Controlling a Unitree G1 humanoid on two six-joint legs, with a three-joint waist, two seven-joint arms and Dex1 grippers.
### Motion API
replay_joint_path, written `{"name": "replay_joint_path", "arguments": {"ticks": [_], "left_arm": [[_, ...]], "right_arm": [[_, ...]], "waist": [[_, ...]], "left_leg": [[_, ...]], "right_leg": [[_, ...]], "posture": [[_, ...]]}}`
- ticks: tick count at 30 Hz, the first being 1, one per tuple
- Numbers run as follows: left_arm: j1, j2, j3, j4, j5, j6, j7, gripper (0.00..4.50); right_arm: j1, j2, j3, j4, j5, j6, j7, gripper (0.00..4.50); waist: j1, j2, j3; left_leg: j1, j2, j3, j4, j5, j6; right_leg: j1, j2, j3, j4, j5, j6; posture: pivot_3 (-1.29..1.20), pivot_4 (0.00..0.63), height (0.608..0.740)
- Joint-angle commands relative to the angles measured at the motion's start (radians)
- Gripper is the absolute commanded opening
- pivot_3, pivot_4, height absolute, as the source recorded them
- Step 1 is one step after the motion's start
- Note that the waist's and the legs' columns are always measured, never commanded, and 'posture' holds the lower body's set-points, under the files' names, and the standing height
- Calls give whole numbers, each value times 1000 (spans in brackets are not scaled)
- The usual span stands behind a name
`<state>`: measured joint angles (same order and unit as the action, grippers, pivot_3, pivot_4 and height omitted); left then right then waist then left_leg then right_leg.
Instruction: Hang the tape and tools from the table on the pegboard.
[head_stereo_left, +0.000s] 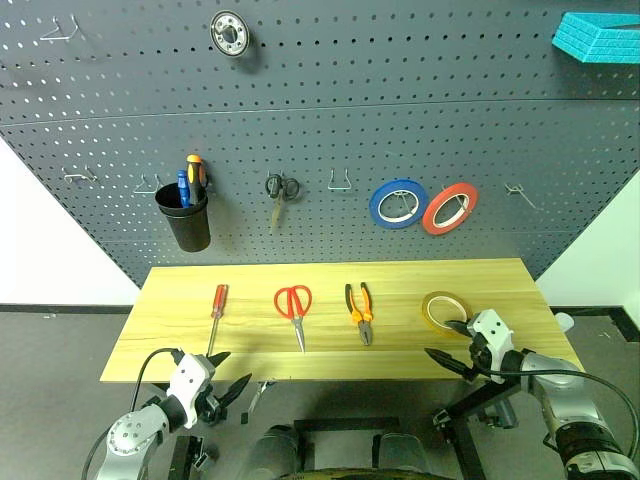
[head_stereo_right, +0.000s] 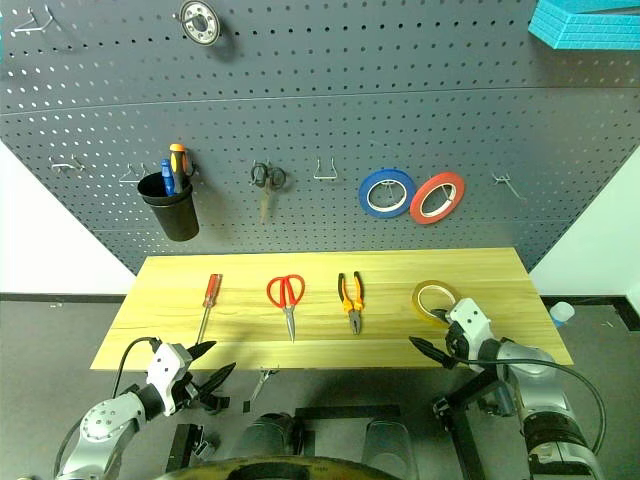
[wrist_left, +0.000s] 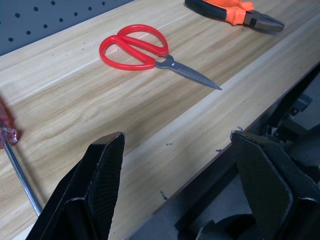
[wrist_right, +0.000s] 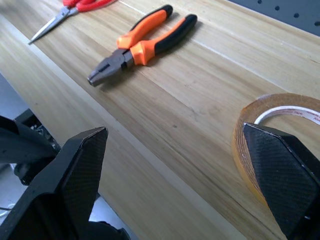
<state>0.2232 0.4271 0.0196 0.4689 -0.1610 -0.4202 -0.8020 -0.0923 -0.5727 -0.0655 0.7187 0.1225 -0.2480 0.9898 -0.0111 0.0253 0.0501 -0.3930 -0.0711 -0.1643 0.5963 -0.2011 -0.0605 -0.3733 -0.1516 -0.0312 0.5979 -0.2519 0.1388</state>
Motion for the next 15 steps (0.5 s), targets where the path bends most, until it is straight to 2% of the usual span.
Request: {"name": "replay_joint_path", "arguments": {"ticks": [1, 7, 15], "left_arm": [[-20, -5, -6, -58, -21, 1, -16, 3519], [-130, -29, -76, -106, 11, 57, -40, 3519], [-332, -92, -184, -52, 42, 210, -91, 3519]], "right_arm": [[-64, -10, 9, 33, -42, -10, -66, 4500], [-189, 2, 39, 141, -90, 62, -119, 4500], [-355, 23, 108, 274, -168, 182, -175, 4500]], "waist": [[-1, 0, 0], [0, 0, 0], [-4, 0, 0]], "left_leg": [[0, 0, 0, 0, 0, 0], [0, 0, 0, 0, 0, 0], [2, -1, 0, -1, 2, 4]], "right_leg": [[0, 0, 0, 0, 0, 0], [1, 0, 0, 1, 0, 0], [3, 1, 3, 6, 2, 4]], "posture": [[-23, 3, 740], [-22, 7, 740], [-39, 5, 740]]}}
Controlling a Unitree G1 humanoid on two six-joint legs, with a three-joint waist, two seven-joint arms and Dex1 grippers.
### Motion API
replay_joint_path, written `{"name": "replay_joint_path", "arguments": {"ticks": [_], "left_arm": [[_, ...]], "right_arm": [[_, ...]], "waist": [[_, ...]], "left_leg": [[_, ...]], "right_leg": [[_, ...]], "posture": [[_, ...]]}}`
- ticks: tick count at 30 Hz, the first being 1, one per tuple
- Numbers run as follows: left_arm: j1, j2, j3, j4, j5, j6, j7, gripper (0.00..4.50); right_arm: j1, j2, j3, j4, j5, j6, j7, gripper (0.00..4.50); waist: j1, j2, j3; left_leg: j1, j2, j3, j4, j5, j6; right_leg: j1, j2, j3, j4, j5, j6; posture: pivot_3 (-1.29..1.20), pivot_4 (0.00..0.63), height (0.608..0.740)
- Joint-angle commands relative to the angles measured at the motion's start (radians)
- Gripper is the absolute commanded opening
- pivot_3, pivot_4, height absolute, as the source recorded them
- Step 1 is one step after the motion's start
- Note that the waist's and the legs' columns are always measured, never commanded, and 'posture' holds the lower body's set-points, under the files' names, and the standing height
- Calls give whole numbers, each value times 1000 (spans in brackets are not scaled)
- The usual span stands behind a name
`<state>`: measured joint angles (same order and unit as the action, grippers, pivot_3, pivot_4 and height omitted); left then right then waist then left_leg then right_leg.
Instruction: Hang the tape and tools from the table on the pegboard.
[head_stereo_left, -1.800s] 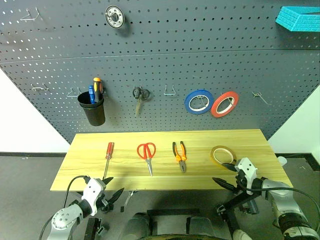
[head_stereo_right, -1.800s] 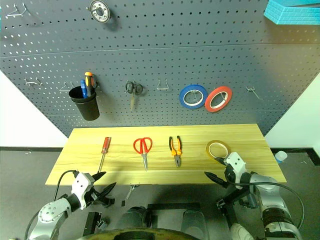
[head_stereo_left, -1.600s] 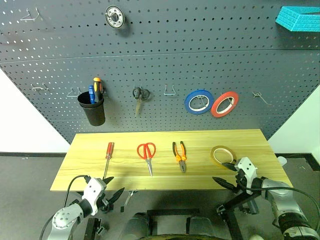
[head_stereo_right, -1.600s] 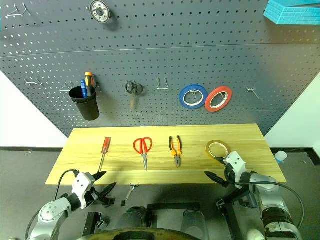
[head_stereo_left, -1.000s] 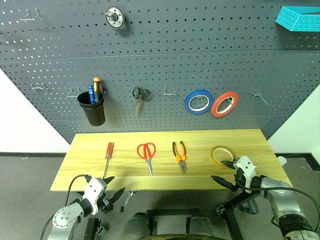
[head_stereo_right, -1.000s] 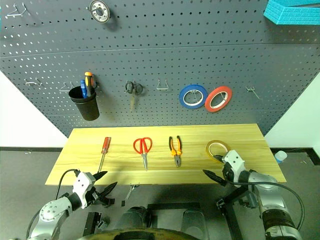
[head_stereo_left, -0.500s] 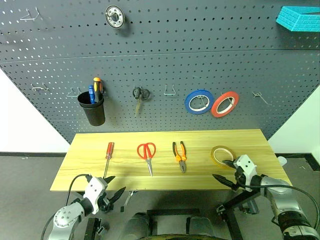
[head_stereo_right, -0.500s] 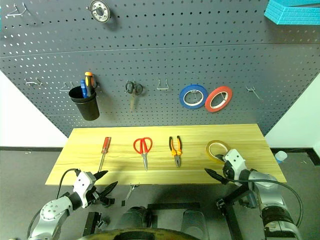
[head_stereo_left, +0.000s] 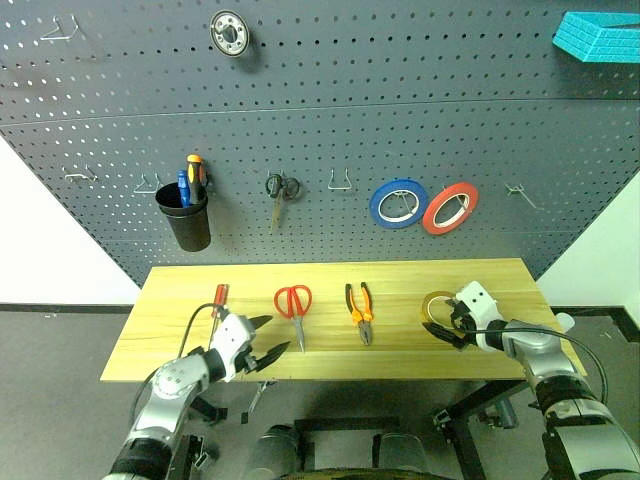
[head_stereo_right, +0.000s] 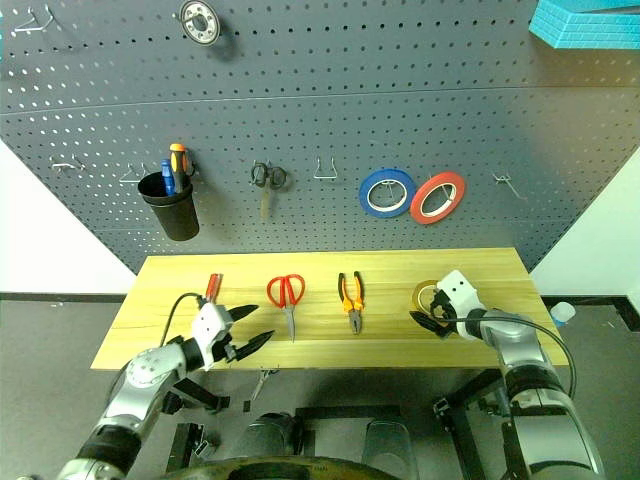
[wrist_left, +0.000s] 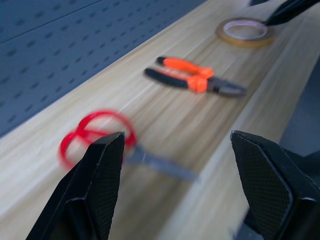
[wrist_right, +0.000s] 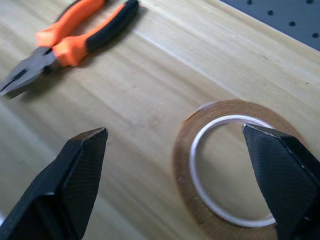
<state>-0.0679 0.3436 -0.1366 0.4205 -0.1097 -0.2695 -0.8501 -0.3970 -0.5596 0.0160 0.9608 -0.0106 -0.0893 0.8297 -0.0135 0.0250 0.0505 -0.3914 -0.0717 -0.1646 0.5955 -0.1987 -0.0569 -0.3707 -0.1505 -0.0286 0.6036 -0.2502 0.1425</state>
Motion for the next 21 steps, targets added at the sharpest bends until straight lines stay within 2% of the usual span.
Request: {"name": "replay_joint_path", "arguments": {"ticks": [1, 9, 21], "left_arm": [[-57, -11, -37, -4, -16, 80, -64, 3519], [-128, -31, -72, -10, -10, 139, -125, 3519], [-94, 0, -70, -55, -20, 155, -147, 3519]], "right_arm": [[-67, 12, 41, 51, -51, 28, -20, 4500], [-196, 46, 109, 187, -127, 92, -30, 4500], [-265, 79, 179, 311, -235, 138, -109, 4500]], "waist": [[-4, 0, 0], [-28, -1, 1], [-54, -1, 1]], "left_leg": [[0, 0, 0, 0, 0, 0], [2, 0, 0, 2, 0, 0], [2, -1, -1, 2, 0, 0]], "right_leg": [[-1, 0, 0, 1, 0, 0], [-1, 0, 1, 9, -3, 0], [-2, 0, 3, 10, -2, 2]], "posture": [[-49, 6, 740], [-53, 7, 740], [-43, 12, 740]]}}
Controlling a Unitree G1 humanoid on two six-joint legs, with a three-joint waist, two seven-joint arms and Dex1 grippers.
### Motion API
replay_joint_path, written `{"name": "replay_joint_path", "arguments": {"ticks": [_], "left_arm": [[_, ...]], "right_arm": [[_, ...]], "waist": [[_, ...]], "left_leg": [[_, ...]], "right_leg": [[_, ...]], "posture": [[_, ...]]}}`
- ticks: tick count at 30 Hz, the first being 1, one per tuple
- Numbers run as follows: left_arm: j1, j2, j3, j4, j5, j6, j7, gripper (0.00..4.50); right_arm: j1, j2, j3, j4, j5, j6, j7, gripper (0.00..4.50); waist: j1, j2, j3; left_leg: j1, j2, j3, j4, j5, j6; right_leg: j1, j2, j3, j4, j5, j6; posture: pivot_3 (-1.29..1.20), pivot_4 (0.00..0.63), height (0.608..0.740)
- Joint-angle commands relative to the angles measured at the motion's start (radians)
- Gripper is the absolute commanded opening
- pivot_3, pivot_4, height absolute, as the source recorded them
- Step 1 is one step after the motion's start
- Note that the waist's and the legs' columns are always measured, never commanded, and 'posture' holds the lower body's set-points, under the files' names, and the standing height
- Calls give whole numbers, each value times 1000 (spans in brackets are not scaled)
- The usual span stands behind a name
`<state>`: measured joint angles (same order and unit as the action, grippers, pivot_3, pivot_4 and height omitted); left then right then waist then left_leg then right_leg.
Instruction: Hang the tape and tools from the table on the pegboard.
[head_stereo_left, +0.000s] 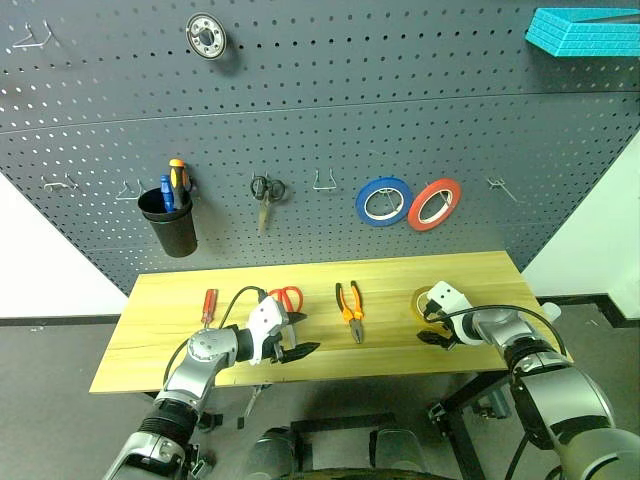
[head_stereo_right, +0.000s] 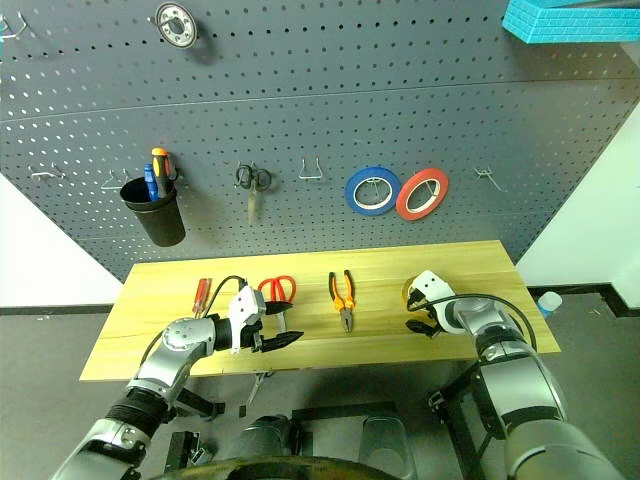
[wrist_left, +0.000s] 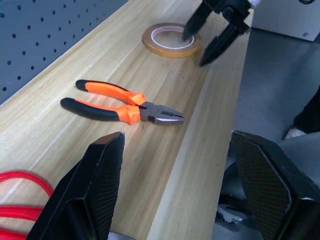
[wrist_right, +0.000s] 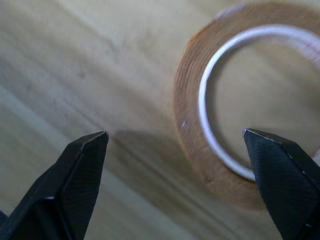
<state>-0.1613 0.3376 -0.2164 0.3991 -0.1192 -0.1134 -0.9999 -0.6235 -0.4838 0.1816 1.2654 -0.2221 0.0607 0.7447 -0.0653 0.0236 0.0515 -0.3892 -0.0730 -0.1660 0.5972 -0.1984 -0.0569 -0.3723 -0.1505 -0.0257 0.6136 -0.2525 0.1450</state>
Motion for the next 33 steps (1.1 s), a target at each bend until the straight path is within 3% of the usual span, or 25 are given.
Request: {"name": "replay_joint_path", "arguments": {"ticks": [1, 6, 9, 20, 26, 33], "left_arm": [[1, 5, 10, -36, -10, 0, 5, 3519], [9, 4, 10, -43, -10, 1, 11, 3519], [13, 4, 10, -43, -10, -1, 14, 3547], [21, 5, 14, -48, -14, -4, 22, 3547], [35, 9, 20, -60, -15, -13, 29, 3547], [50, -8, 56, -86, 6, -159, 137, 3547]], "right_arm": [[-40, 5, 17, 11, -29, -13, -25, 4500], [-50, 11, 23, 27, -42, 3, -19, 4500], [-53, 13, 19, 35, -44, 15, -17, 3923], [-56, 17, 16, 41, -43, 33, 15, 459], [-45, 15, 7, 26, -34, 13, -1, 450], [81, -72, 16, -135, -67, -174, -159, 450]], "waist": [[-4, 0, 0], [-5, 0, 0], [-5, 0, 0], [-5, 0, 0], [-5, 0, 0], [0, -1, 1]], "left_leg": [[0, 0, 0, 0, 0, 0], [2, 0, -1, 0, 0, 0], [2, 0, -1, 0, 0, 0], [2, 0, -1, 0, 0, 0], [3, 0, -1, 0, 0, 0], [3, -1, -1, 0, 0, 0]], "right_leg": [[0, 0, 0, 0, 0, 0], [0, 0, 0, 2, -1, -2], [1, 0, 0, 2, -1, -3], [1, 1, 1, 2, 0, -1], [1, 1, 1, 3, -1, -2], [1, 0, 2, 2, -1, -2]], "posture": [[-44, 13, 740], [-46, 15, 740], [-48, 15, 740], [-47, 14, 740], [-42, 15, 740], [-38, 19, 740]]}}
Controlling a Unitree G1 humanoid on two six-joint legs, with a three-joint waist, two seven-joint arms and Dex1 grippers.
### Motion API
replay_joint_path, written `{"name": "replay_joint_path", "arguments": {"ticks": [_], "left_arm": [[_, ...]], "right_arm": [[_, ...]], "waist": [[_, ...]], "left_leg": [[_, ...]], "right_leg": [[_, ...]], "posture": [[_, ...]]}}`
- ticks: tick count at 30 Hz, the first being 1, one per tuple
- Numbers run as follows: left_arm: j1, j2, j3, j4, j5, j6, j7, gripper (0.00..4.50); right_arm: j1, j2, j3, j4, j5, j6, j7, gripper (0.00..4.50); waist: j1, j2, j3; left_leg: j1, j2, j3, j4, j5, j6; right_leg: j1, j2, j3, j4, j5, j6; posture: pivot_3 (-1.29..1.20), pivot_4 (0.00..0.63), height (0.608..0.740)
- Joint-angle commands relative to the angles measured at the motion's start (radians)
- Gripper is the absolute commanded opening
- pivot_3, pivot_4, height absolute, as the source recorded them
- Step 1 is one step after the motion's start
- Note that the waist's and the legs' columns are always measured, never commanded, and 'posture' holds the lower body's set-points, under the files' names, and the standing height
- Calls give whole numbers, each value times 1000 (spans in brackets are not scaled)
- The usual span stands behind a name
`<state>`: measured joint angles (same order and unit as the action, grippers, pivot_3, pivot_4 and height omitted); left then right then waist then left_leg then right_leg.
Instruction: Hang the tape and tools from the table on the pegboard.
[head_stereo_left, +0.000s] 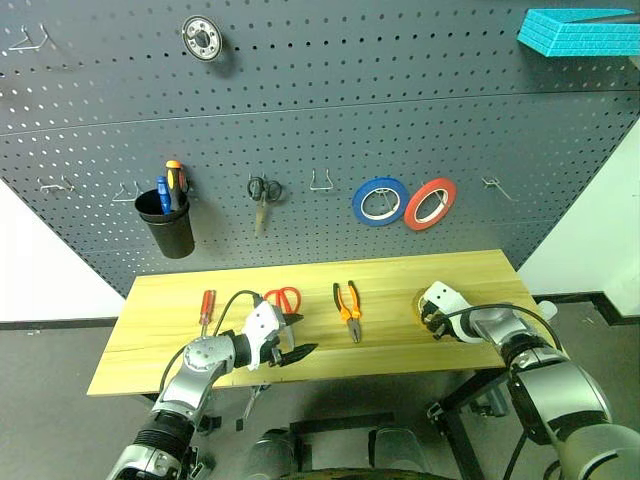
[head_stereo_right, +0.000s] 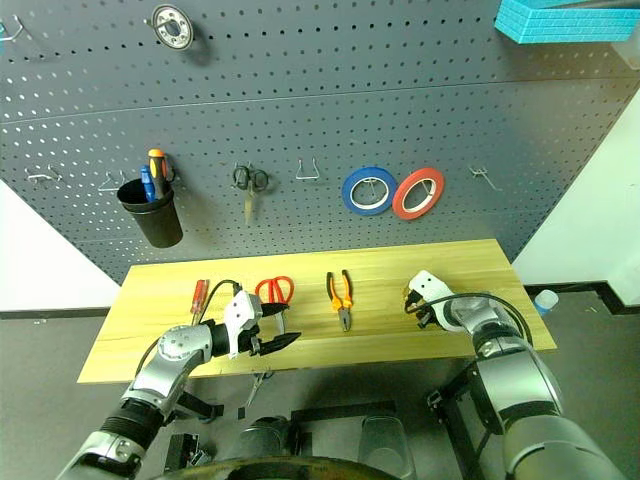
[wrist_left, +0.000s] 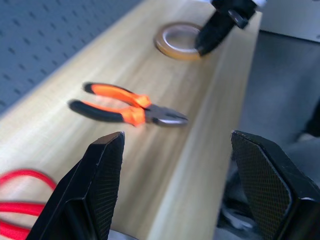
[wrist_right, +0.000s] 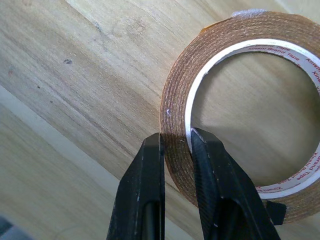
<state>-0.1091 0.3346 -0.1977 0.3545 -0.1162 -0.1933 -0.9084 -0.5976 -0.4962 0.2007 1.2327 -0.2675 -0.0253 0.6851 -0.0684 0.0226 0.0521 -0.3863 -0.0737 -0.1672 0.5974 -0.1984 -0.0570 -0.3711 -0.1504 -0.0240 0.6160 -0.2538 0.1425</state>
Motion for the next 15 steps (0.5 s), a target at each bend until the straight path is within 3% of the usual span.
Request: {"name": "replay_joint_path", "arguments": {"ticks": [1, 8, 15], "left_arm": [[-4, -11, 36, -39, 8, -99, 58, 3547], [-75, -97, 28, 33, -57, -207, 16, 3547], [-243, -208, 8, 173, -61, -258, -33, 3547]], "right_arm": [[95, -81, -5, -150, -29, -126, -136, 450], [325, -208, -24, -489, -127, -243, -410, 450], [349, -319, -31, -613, -283, -272, -681, 450]], "waist": [[7, 0, 0], [21, -2, 2], [2, -5, 4]], "left_leg": [[0, 0, 0, 0, 0, 0], [-3, -1, 4, 0, 0, 0], [-5, 0, 7, 9, -1, 1]], "right_leg": [[0, -1, 0, 0, 0, 0], [-3, -1, 3, -3, -1, -1], [-1, -1, 3, -3, -1, -1]], "posture": [[-38, 19, 740], [-127, 23, 740], [-169, 11, 740]]}}
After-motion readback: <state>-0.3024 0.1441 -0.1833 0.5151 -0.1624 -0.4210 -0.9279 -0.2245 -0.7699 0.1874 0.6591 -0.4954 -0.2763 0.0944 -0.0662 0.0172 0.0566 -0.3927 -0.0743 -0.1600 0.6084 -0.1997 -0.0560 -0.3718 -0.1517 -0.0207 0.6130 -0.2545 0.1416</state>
